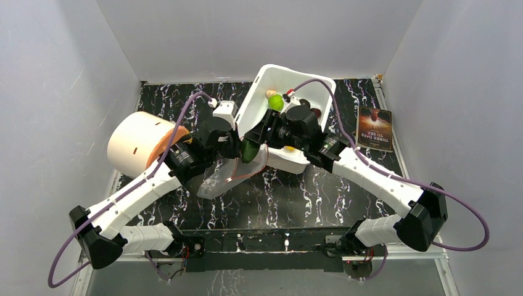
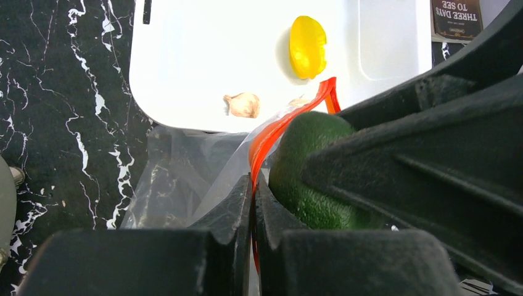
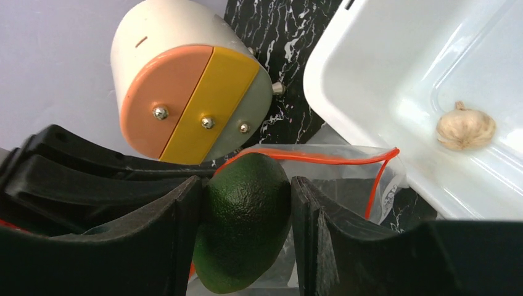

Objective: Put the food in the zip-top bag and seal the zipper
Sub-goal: Place the fake vegetable in the zipper food storage bag.

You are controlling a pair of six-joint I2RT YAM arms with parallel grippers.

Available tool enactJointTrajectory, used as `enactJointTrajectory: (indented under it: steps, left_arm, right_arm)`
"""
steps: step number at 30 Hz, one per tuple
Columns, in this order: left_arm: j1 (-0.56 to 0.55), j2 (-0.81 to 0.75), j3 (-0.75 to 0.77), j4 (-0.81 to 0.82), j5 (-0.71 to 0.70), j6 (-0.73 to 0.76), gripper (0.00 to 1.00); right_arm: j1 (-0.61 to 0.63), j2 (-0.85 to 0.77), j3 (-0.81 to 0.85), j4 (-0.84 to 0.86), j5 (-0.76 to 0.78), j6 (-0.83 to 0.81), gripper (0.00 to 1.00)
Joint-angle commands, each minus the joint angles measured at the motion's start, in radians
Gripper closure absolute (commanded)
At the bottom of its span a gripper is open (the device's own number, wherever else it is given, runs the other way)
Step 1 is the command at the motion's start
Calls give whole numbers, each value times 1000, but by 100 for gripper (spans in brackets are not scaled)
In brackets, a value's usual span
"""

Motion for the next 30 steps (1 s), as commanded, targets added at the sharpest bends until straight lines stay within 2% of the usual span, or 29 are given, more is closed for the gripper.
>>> enactJointTrajectory:
  steps: [1,7,12,17,24,30]
  left_arm:
    - [-1,-38,-16,56,-11,-13,100]
    - [-1,-67,-45,101,3,-5,100]
    - [0,-91,-93,130,1,3,100]
    - [-1,-90,-149,161,6,14,100]
    - [-1,-126,-234,226,28,51,100]
    - [-1,-189,-319,272,79,136,100]
  right_arm:
    - [29,-46,-2,8,60,-16,69]
    - [34,-29,-9,-22,66,-17,65]
    - [36,-18,8,-42,70,-47,43]
    - [36,-25,28,-55,81,-88,32]
    - [36,0,115,-123,138,-177,30]
    - [30,68,207,-229,277,-280,28]
